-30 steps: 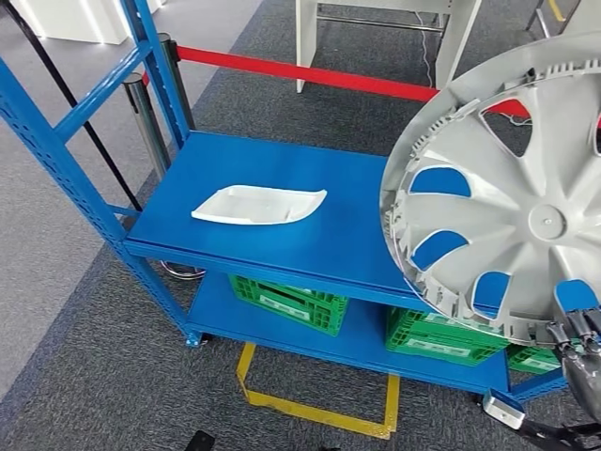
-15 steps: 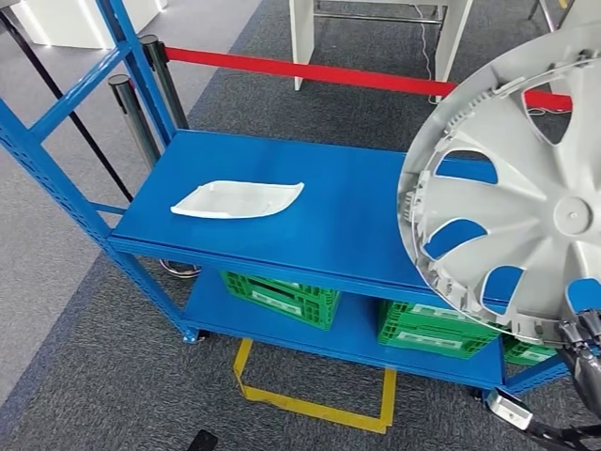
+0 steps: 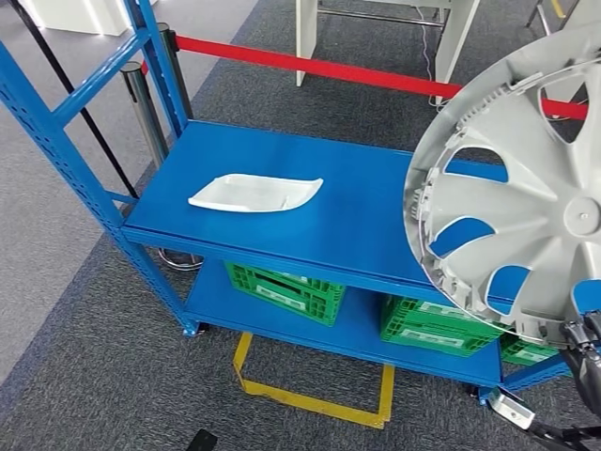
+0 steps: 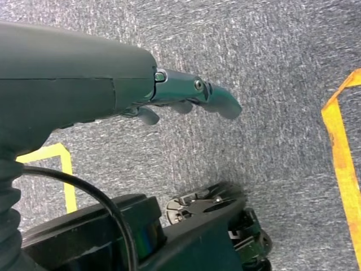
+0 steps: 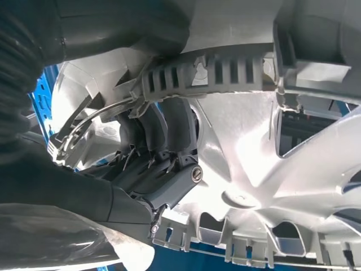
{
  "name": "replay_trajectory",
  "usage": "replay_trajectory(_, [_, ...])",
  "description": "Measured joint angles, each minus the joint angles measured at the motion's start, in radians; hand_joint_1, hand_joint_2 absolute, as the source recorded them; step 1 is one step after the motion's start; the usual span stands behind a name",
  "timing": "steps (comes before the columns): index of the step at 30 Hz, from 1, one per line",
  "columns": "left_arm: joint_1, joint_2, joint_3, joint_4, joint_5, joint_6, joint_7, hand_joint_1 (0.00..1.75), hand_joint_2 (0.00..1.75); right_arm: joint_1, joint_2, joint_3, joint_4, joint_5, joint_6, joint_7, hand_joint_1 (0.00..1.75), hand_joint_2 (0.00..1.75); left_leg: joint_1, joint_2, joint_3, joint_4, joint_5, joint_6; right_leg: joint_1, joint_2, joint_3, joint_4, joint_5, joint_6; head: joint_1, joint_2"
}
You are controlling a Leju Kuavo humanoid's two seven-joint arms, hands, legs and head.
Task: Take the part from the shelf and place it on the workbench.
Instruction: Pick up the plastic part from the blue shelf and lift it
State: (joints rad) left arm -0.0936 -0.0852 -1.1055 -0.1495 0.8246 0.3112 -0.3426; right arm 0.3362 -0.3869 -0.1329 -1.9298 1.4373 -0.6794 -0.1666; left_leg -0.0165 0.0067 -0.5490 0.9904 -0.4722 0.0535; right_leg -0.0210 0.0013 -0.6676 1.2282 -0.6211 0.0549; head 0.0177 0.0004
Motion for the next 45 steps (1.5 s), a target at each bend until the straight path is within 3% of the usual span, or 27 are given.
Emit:
replay_trajectory(1, [0.001, -0.001, 0.000, 0.000, 0.001, 0.000, 0.000, 0.00, 1.75, 0.000, 0.003, 0.000, 0.001, -0.003, 0.000, -0.003, 1.75, 1.75, 0.000, 0.001, -0.003, 0.001, 0.001, 0.000, 0.000, 0.000, -0.013, 0.040, -0.012, 0.003, 0.000, 0.000])
replay_trajectory(2, [0.001, -0.001, 0.000, 0.000, 0.001, 0.000, 0.000, 0.00, 1.75, 0.001, 0.006, 0.000, 0.002, -0.007, 0.000, -0.008, 1.75, 1.75, 0.000, 0.001, -0.005, 0.002, 0.002, -0.001, -0.001, -0.001, -0.010, 0.046, -0.005, 0.005, 0.000, 0.000])
replay_trajectory(3, [0.001, -0.001, 0.000, 0.000, 0.001, -0.001, 0.000, 0.00, 1.75, 0.000, 0.009, -0.001, 0.003, -0.012, 0.000, -0.013, 1.75, 1.75, 0.000, 0.001, -0.006, 0.005, 0.003, -0.002, -0.002, -0.001, 0.013, 0.010, 0.020, 0.007, 0.000, 0.000])
replay_trajectory(5, [0.000, -0.002, 0.000, 0.000, 0.001, -0.002, -0.001, 0.00, 1.75, -0.002, 0.014, -0.003, 0.004, -0.020, 0.000, -0.021, 1.75, 1.75, -0.001, 0.001, -0.011, 0.014, 0.002, -0.006, -0.004, -0.003, 0.090, -0.124, 0.075, 0.009, 0.000, 0.000])
replay_trajectory(7, [-0.002, -0.002, 0.000, 0.000, 0.002, -0.004, -0.002, 0.00, 1.75, -0.004, 0.018, -0.006, 0.004, -0.019, 0.000, -0.026, 1.75, 1.75, -0.005, -0.001, -0.022, 0.030, 0.003, -0.014, -0.003, -0.002, 0.133, -0.205, 0.096, 0.001, 0.000, 0.000])
replay_trajectory(10, [-0.001, -0.002, 0.000, 0.000, 0.007, -0.007, -0.002, 0.00, 1.75, -0.003, 0.026, -0.009, 0.004, -0.005, 0.000, -0.031, 1.75, 1.75, -0.006, -0.002, -0.037, 0.041, 0.009, -0.028, -0.001, -0.001, 0.124, -0.206, 0.106, -0.020, -0.001, 0.000])
replay_trajectory(11, [-0.001, -0.002, 0.000, 0.000, 0.008, -0.008, -0.002, 0.00, 1.75, -0.004, 0.028, -0.009, 0.004, -0.001, 0.000, -0.031, 1.75, 1.75, -0.005, -0.003, -0.043, 0.050, -0.003, -0.034, -0.002, -0.002, 0.119, -0.206, 0.112, -0.028, -0.002, 0.000])
replay_trajectory(13, [-0.002, -0.002, 0.000, 0.000, 0.008, -0.009, 0.000, 0.00, 1.75, -0.005, 0.031, -0.010, 0.004, -0.003, 0.000, -0.032, 1.75, 1.75, 0.000, -0.005, -0.069, 0.122, -0.070, -0.047, -0.005, -0.004, 0.104, -0.207, 0.126, -0.042, -0.004, 0.000])
replay_trajectory(15, [-0.004, -0.002, 0.000, 0.000, 0.008, -0.011, 0.003, 0.00, 1.75, -0.005, 0.033, -0.014, 0.004, -0.015, 0.000, -0.033, 1.75, 1.75, 0.006, -0.005, -0.106, 0.249, -0.155, -0.056, -0.002, -0.006, 0.084, -0.207, 0.141, -0.048, -0.006, 0.000])
replay_trajectory(16, [-0.004, -0.003, 0.000, 0.000, 0.008, -0.011, 0.004, 0.00, 1.75, -0.005, 0.034, -0.016, 0.004, -0.021, 0.000, -0.034, 1.75, 1.75, 0.009, -0.005, -0.114, 0.295, -0.179, -0.058, -0.001, -0.006, 0.072, -0.207, 0.149, -0.048, -0.006, 0.000])
replay_trajectory(17, [-0.005, -0.003, 0.000, 0.000, 0.008, -0.011, 0.005, 0.00, 1.75, -0.005, 0.034, -0.017, 0.004, -0.025, 0.000, -0.034, 1.75, 1.75, 0.010, -0.005, -0.104, 0.308, -0.184, -0.058, 0.001, -0.006, 0.061, -0.206, 0.158, -0.048, -0.006, 0.000])
replay_trajectory(18, [-0.006, -0.004, 0.000, 0.000, 0.008, -0.011, 0.005, 0.00, 1.75, -0.005, 0.034, -0.019, 0.004, -0.028, 0.000, -0.035, 1.75, 1.75, 0.011, -0.005, -0.076, 0.281, -0.172, -0.055, 0.002, -0.006, 0.051, -0.206, 0.167, -0.047, -0.006, 0.000])
replay_trajectory(20, [-0.010, -0.006, 0.000, 0.000, 0.007, -0.011, 0.006, 0.00, 1.75, -0.005, 0.035, -0.021, 0.004, -0.029, 0.000, -0.035, 1.75, 1.75, 0.010, -0.006, 0.023, 0.137, -0.126, -0.043, 0.004, -0.004, 0.033, -0.206, 0.185, -0.043, -0.006, 0.000])
replay_trajectory(22, [-0.017, -0.008, 0.000, 0.000, 0.007, -0.011, 0.006, 0.00, 1.75, -0.005, 0.035, -0.026, 0.004, -0.031, 0.000, -0.037, 1.75, 1.75, 0.004, -0.006, 0.092, 0.018, -0.098, -0.033, 0.004, -0.005, 0.022, -0.207, 0.202, -0.033, -0.006, 0.000])
replay_trajectory(25, [-0.019, -0.009, -0.001, 0.000, 0.008, -0.008, 0.009, 0.00, 1.75, -0.005, 0.038, -0.030, 0.005, -0.037, 0.000, -0.047, 1.75, 1.75, -0.006, -0.006, 0.090, -0.011, -0.078, -0.020, -0.004, -0.007, 0.014, -0.216, 0.226, -0.012, -0.006, 0.000])
replay_trajectory(27, [-0.017, -0.008, -0.001, 0.000, 0.008, -0.006, 0.014, 0.00, 1.75, -0.004, 0.040, -0.033, 0.007, -0.039, 0.000, -0.050, 1.75, 1.75, -0.005, -0.007, 0.076, -0.019, -0.056, -0.007, -0.007, -0.005, 0.000, -0.200, 0.200, -0.004, -0.005, 0.000])
replay_trajectory(30, [-0.017, -0.009, -0.002, 0.000, 0.007, -0.010, 0.022, 0.00, 1.75, -0.003, 0.041, -0.034, 0.015, -0.037, 0.000, -0.045, 1.75, 1.75, -0.004, -0.011, 0.043, -0.022, -0.024, 0.003, -0.006, -0.003, -0.044, -0.047, 0.061, 0.002, -0.001, 0.000])
replay_trajectory(31, [-0.016, -0.009, -0.003, 0.000, 0.006, -0.012, 0.024, 0.00, 1.75, -0.003, 0.041, -0.034, 0.018, -0.037, 0.000, -0.043, 1.75, 1.75, -0.005, -0.014, 0.031, -0.021, -0.014, 0.003, -0.006, -0.003, -0.054, 0.012, 0.032, 0.004, 0.000, 0.000])
replay_trajectory(32, [-0.016, -0.010, -0.004, 0.000, 0.005, -0.014, 0.026, 0.00, 1.75, -0.002, 0.041, -0.034, 0.021, -0.037, 0.000, -0.042, 1.75, 1.75, -0.005, -0.019, 0.018, -0.020, -0.005, 0.003, -0.006, -0.003, -0.052, 0.047, 0.027, 0.006, 0.000, 0.000])
replay_trajectory(33, [-0.015, -0.010, -0.005, 0.000, 0.003, -0.015, 0.028, 0.00, 1.75, -0.001, 0.041, -0.034, 0.024, -0.036, 0.000, -0.041, 1.75, 1.75, -0.005, -0.024, 0.006, -0.018, 0.004, 0.001, -0.007, -0.003, -0.032, 0.046, 0.040, 0.008, 0.000, 0.000])
replay_trajectory(35, [-0.016, -0.010, -0.007, 0.000, 0.000, -0.016, 0.034, 0.00, 1.75, -0.001, 0.041, -0.033, 0.028, -0.035, 0.000, -0.038, 1.75, 1.75, -0.003, -0.039, -0.013, -0.012, 0.016, -0.006, -0.010, 0.013, 0.063, -0.068, 0.080, 0.010, 0.000, 0.000])
replay_trajectory(37, [-0.019, -0.010, -0.007, 0.000, -0.002, -0.016, 0.037, 0.00, 1.75, 0.000, 0.041, -0.033, 0.031, -0.033, 0.000, -0.037, 1.75, 1.75, -0.005, -0.056, -0.030, 0.002, 0.023, -0.014, -0.014, 0.054, 0.160, -0.201, 0.084, 0.007, 0.000, 0.000])
replay_trajectory(38, [-0.020, -0.010, -0.007, 0.000, -0.002, -0.016, 0.037, 0.00, 1.75, 0.002, 0.041, -0.033, 0.032, -0.032, 0.000, -0.036, 1.75, 1.75, -0.007, -0.065, -0.036, 0.009, 0.026, -0.019, -0.015, 0.067, 0.184, -0.233, 0.077, 0.003, 0.000, 0.000])
replay_trajectory(40, [-0.021, -0.009, -0.008, 0.000, -0.003, -0.016, 0.038, 0.00, 1.75, 0.006, 0.042, -0.033, 0.034, -0.031, 0.000, -0.035, 1.75, 1.75, -0.008, -0.086, -0.046, 0.017, 0.033, -0.030, -0.014, 0.056, 0.186, -0.237, 0.072, -0.008, 0.001, 0.000])
replay_trajectory(42, [-0.019, -0.008, -0.009, 0.000, -0.004, -0.016, 0.039, 0.00, 1.75, 0.007, 0.042, -0.033, 0.035, -0.031, 0.000, -0.034, 1.75, 1.75, -0.006, -0.075, -0.062, 0.041, 0.017, -0.042, -0.016, 0.031, 0.182, -0.237, 0.076, -0.021, -0.002, 0.000])
replay_trajectory(43, [-0.019, -0.008, -0.009, 0.000, -0.004, -0.016, 0.039, 0.00, 1.75, 0.008, 0.042, -0.033, 0.035, -0.030, 0.000, -0.034, 1.75, 1.75, -0.005, -0.059, -0.079, 0.078, -0.009, -0.048, -0.016, 0.018, 0.179, -0.238, 0.079, -0.027, -0.005, 0.000])
replay_trajectory(45, [-0.020, -0.008, -0.012, 0.000, -0.006, -0.014, 0.040, 0.00, 1.75, 0.012, 0.042, -0.033, 0.035, -0.028, 0.000, -0.031, 1.75, 1.75, 0.002, -0.026, -0.128, 0.204, -0.084, -0.060, -0.013, -0.009, 0.175, -0.238, 0.083, -0.035, -0.010, 0.000])
